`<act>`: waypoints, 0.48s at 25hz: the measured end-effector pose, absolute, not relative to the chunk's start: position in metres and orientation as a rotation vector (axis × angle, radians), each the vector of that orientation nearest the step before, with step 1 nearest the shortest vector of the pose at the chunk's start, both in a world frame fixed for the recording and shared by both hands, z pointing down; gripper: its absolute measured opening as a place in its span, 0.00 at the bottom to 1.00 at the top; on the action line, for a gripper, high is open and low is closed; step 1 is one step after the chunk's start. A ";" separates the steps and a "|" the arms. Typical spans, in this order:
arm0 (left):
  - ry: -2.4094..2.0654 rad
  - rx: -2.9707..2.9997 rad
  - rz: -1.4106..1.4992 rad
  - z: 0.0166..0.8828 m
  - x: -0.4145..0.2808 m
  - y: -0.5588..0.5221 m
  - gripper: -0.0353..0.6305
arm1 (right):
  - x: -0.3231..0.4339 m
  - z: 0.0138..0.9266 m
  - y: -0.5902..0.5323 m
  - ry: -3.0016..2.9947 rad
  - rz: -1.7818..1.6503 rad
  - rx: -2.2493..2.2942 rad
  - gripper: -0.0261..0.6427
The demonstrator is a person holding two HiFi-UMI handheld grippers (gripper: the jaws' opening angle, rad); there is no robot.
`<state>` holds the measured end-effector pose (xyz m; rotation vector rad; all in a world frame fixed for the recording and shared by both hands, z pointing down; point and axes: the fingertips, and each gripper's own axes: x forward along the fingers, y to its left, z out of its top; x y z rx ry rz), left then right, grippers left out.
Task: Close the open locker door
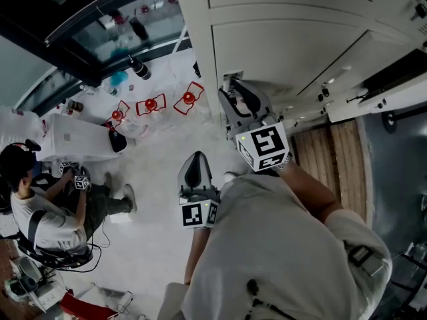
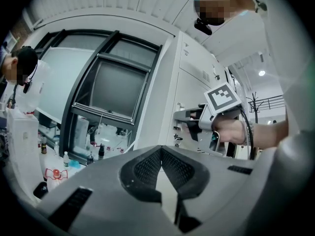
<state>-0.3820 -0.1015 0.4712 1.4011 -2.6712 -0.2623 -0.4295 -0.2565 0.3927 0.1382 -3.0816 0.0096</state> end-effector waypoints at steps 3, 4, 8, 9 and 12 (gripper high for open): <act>-2.671 1.407 -0.261 0.470 -0.380 -0.104 0.06 | -0.425 0.393 -0.257 -3.090 0.024 0.132 0.25; -2.672 1.409 -0.261 0.470 -0.379 -0.104 0.06 | -0.423 0.393 -0.258 -3.094 0.030 0.139 0.25; -2.671 1.417 -0.258 0.469 -0.375 -0.108 0.06 | -0.411 0.397 -0.264 -3.094 0.044 0.156 0.25; -2.672 1.418 -0.257 0.469 -0.374 -0.109 0.06 | -0.407 0.399 -0.264 -3.090 0.055 0.142 0.25; -2.681 1.418 -0.254 0.464 -0.371 -0.108 0.06 | -0.396 0.409 -0.254 -3.069 0.106 0.038 0.25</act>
